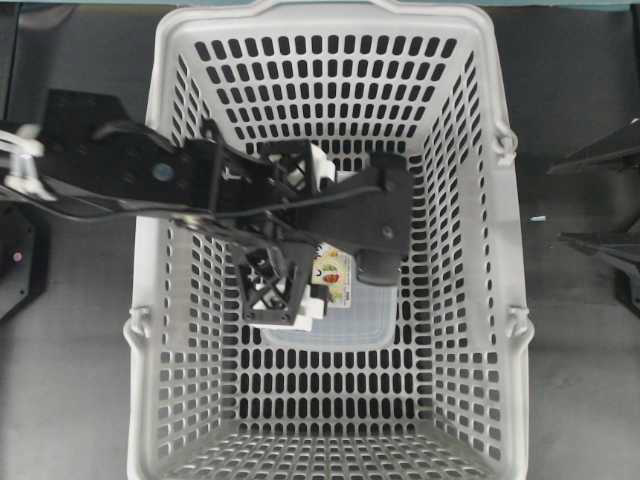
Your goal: Pick up the cellophane tape from the shopping basket with the left arm.
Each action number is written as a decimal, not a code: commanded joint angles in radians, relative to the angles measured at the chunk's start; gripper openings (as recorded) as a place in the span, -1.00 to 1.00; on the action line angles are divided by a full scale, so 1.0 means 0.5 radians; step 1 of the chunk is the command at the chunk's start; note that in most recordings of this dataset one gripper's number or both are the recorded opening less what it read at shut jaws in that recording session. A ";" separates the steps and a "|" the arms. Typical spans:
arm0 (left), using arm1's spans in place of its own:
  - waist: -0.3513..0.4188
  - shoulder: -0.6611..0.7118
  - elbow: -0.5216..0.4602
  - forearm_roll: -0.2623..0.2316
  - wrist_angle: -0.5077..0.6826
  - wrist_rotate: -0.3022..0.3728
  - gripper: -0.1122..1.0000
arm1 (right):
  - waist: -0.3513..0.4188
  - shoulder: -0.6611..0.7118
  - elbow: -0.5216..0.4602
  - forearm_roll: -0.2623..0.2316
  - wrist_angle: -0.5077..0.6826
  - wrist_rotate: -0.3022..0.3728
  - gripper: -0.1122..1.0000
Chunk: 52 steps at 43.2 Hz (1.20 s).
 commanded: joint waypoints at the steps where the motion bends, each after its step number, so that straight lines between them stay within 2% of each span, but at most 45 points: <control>1: -0.003 0.028 -0.052 0.006 0.006 -0.003 0.83 | 0.003 0.009 -0.043 0.006 -0.009 0.006 0.59; 19: -0.012 0.325 -0.025 0.006 -0.021 0.018 0.83 | 0.021 0.003 -0.046 0.012 -0.018 0.006 0.58; 31: 0.012 0.331 0.163 0.003 -0.245 0.031 0.83 | 0.037 0.006 -0.043 0.012 -0.028 0.009 0.58; 42: 0.003 0.328 0.190 0.006 -0.267 0.037 0.80 | 0.037 0.006 -0.040 0.012 -0.031 0.006 0.58; 46: 0.003 0.325 0.193 0.006 -0.270 0.037 0.68 | 0.037 0.006 -0.034 0.012 -0.028 0.006 0.58; 52: 0.003 0.316 0.181 0.006 -0.249 0.040 0.11 | 0.037 0.003 -0.031 0.012 -0.028 0.009 0.58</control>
